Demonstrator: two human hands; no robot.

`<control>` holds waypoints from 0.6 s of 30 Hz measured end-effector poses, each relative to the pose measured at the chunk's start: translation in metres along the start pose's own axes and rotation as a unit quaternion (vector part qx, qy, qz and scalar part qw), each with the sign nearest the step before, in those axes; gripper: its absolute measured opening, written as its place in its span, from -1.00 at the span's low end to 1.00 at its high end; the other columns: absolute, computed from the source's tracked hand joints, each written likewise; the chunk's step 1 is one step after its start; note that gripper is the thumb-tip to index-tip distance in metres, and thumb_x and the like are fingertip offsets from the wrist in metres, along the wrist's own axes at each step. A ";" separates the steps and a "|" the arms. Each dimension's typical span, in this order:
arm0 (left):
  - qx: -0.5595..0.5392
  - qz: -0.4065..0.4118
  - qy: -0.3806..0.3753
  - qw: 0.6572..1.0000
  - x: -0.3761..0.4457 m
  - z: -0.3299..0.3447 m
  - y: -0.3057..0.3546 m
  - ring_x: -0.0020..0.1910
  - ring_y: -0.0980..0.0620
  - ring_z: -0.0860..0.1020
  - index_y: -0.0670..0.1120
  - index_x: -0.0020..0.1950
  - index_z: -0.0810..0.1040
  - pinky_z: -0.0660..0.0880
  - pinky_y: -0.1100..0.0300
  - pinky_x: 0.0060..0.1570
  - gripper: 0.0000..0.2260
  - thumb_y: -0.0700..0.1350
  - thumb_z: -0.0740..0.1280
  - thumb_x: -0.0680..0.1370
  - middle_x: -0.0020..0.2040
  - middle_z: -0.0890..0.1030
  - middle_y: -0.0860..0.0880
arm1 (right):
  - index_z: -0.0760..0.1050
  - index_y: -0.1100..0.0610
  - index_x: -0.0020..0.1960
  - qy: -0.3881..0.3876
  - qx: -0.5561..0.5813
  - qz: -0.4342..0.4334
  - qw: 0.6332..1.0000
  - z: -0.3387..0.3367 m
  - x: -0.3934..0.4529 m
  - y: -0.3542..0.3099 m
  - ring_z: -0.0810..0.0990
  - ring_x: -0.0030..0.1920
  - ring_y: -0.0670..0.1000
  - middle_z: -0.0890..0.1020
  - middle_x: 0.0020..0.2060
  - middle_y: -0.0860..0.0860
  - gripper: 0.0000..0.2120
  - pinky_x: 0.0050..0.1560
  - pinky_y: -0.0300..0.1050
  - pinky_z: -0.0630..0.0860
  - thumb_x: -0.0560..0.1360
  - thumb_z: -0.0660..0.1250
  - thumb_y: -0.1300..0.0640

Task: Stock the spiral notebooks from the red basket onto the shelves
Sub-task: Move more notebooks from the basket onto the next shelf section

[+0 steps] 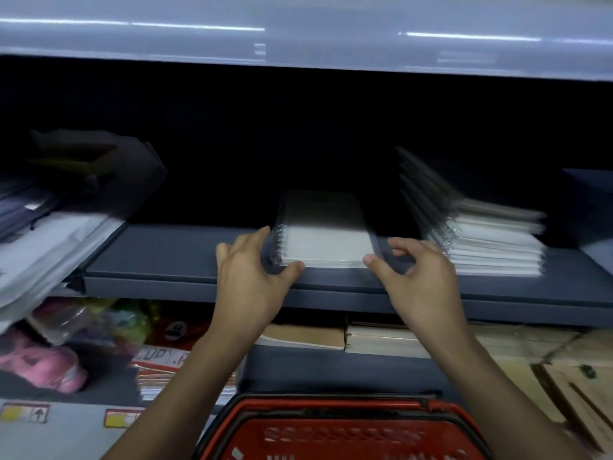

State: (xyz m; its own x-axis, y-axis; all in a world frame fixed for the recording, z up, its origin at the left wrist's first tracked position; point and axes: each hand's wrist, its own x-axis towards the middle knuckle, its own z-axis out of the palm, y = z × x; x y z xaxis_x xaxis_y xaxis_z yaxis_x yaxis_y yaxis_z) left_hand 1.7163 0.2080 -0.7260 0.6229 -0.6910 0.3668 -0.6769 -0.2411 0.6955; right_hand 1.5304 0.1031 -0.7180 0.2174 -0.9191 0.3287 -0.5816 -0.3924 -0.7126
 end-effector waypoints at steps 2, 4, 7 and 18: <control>-0.029 0.000 0.014 0.999 -0.009 -0.004 0.001 0.31 0.00 0.30 -0.04 0.46 0.43 0.29 0.24 0.18 -0.38 0.09 0.51 0.45 0.31 0.50 0.03 | 0.51 0.06 0.37 0.016 0.006 -0.049 0.999 -0.005 -0.016 0.000 0.61 -0.07 -0.06 0.55 0.14 -0.05 -0.48 0.03 -0.22 0.49 0.48 0.45 -0.12; -0.062 0.005 0.015 0.998 -0.024 -0.007 0.005 0.25 0.01 0.36 0.00 0.45 0.43 0.35 0.27 0.14 -0.40 0.10 0.50 0.46 0.28 0.50 0.08 | 0.42 0.01 0.46 -0.002 0.022 -0.075 0.997 -0.012 -0.033 0.000 0.59 -0.15 -0.20 0.52 0.13 -0.10 -0.43 -0.02 -0.44 0.46 0.50 0.43 -0.10; -0.106 0.008 0.009 0.994 -0.058 -0.010 0.012 0.10 0.09 0.41 0.03 0.42 0.45 0.37 0.38 0.02 -0.46 0.06 0.49 0.48 0.22 0.50 0.13 | 0.40 -0.01 0.47 -0.013 0.045 -0.095 0.994 -0.024 -0.064 0.007 0.61 -0.17 -0.21 0.48 0.15 -0.17 -0.44 -0.08 -0.35 0.50 0.51 0.42 -0.09; -0.214 -0.178 -0.211 0.937 -0.205 0.057 -0.047 -0.20 0.01 0.52 -0.11 0.15 0.58 0.53 0.14 0.00 -0.59 -0.19 0.61 0.36 -0.09 0.60 -0.04 | 0.65 0.19 0.09 -0.304 -0.019 0.191 0.933 -0.013 -0.194 0.137 0.67 -0.10 0.05 0.70 -0.02 0.11 -0.73 0.00 0.03 0.62 0.49 0.47 0.04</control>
State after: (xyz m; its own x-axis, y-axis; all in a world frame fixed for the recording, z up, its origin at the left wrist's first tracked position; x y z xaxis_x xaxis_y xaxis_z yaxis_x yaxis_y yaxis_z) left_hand 1.5980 0.3224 -0.8685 0.5075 -0.8484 -0.1507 -0.1796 -0.2752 0.9445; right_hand 1.3987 0.2284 -0.8714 0.3856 -0.8472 -0.3655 -0.7325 -0.0401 -0.6796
